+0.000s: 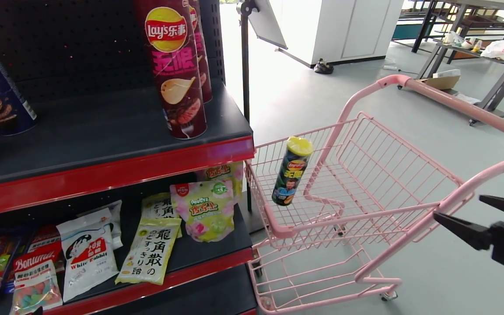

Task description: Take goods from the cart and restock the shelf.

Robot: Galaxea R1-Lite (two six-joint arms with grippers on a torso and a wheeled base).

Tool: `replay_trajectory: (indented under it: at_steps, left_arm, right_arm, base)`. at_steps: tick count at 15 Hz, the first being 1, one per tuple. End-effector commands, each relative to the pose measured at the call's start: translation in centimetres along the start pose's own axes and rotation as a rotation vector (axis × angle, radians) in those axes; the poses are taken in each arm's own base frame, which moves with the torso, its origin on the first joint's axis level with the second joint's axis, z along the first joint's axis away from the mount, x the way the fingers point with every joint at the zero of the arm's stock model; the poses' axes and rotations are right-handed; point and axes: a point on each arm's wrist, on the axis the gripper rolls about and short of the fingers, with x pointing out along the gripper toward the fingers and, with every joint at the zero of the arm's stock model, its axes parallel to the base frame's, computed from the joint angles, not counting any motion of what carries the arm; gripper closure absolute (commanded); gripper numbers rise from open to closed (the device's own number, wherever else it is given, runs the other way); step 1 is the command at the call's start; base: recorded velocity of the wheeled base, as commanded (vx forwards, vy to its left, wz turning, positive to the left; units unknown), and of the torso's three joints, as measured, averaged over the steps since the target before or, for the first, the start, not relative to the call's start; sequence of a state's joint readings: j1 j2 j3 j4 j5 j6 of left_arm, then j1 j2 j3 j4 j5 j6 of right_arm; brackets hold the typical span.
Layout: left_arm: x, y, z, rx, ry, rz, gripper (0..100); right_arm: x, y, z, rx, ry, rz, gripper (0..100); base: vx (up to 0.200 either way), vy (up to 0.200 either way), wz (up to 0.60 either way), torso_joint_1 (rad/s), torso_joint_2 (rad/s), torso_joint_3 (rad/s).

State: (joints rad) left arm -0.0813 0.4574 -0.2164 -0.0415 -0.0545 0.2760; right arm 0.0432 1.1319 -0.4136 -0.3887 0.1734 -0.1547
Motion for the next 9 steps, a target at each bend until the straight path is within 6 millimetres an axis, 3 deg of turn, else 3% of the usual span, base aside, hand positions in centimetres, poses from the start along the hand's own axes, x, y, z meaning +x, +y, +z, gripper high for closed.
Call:
replay_trajectory:
  at_steps: [1, 4, 9]
  left_arm:
    - [-0.1, 0.0, -0.1, -0.001, -0.006, 0.002, 0]
    - [0.0, 0.1, 0.3, 0.001, -0.005, 0.015, 0]
    - [0.1, 0.2, 0.3, 0.003, 0.007, 0.031, 0]
  right_arm:
    - [10.5, 2.5, 2.2, -0.009, 0.023, 0.196, 0]
    - [16.1, 5.9, 3.5, 0.039, 0.034, 0.300, 0]
    - [21.5, 7.8, 2.6, 0.030, 0.006, 0.336, 0]
  base:
    - [0.000, 0.000, 0.00, 0.000, 0.00, 0.000]
    - [0.000, 0.000, 0.00, 0.000, 0.00, 0.000]
    - [0.000, 0.000, 0.00, 0.000, 0.00, 0.000]
